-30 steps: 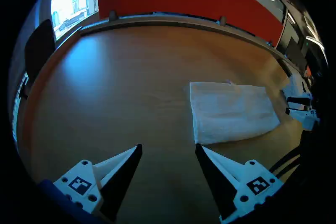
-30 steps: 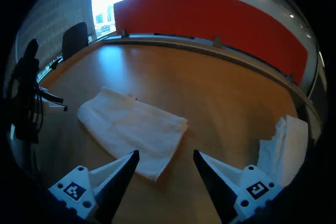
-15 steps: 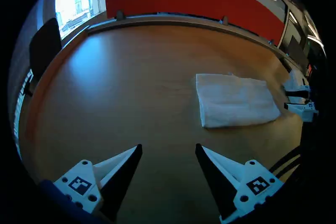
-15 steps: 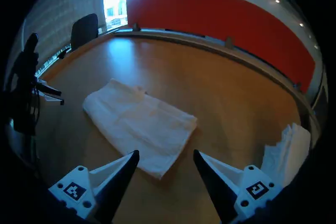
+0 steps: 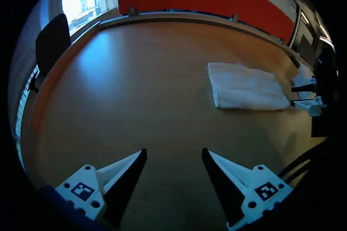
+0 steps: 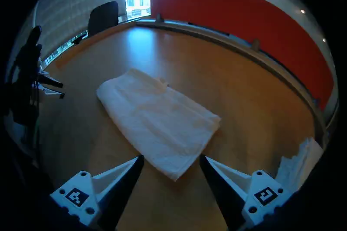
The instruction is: Fold towel
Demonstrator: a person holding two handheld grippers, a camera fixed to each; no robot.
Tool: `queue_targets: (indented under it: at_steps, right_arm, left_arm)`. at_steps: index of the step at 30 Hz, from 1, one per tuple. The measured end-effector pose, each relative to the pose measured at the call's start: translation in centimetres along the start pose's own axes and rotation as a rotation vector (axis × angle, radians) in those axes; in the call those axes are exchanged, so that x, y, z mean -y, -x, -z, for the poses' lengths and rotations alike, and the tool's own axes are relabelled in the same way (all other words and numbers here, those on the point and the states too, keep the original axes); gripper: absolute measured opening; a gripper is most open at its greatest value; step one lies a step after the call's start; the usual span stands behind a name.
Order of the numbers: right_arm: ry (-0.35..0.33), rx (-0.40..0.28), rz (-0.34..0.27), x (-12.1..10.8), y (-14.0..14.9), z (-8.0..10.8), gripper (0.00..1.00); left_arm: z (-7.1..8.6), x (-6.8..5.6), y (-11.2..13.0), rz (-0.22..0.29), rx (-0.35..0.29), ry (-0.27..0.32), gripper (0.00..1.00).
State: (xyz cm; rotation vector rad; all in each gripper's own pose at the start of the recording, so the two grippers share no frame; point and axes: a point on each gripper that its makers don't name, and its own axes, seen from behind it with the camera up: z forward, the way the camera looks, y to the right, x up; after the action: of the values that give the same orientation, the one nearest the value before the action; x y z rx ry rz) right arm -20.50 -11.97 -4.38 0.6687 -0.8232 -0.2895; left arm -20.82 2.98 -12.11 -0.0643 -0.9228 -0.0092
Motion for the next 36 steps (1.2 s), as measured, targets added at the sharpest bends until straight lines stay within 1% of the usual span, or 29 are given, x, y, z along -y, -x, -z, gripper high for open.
queue_targets:
  at_steps: [6,15,23,27,36]
  right_arm:
    - [-0.011,0.014,0.018,0.2,0.3,-0.2,1.00]
    - [-0.020,0.050,0.042,0.5,2.0,-0.5,1.00]
    - [-0.023,0.059,0.042,0.3,2.5,-0.6,1.00]
    - [-0.024,0.060,0.045,0.2,2.5,-0.8,1.00]
    - [-0.031,0.074,0.054,0.0,3.0,-1.1,0.98]
  left_arm:
    - [0.6,0.4,0.9,-0.002,-0.002,-0.002,0.94]
    - [1.2,1.1,3.0,-0.007,0.009,-0.002,0.94]
    - [1.3,0.9,4.0,-0.004,0.012,0.005,0.94]
    - [1.5,0.8,4.1,-0.002,-0.004,0.010,0.94]
    - [1.7,0.7,3.7,0.007,-0.066,0.018,0.94]
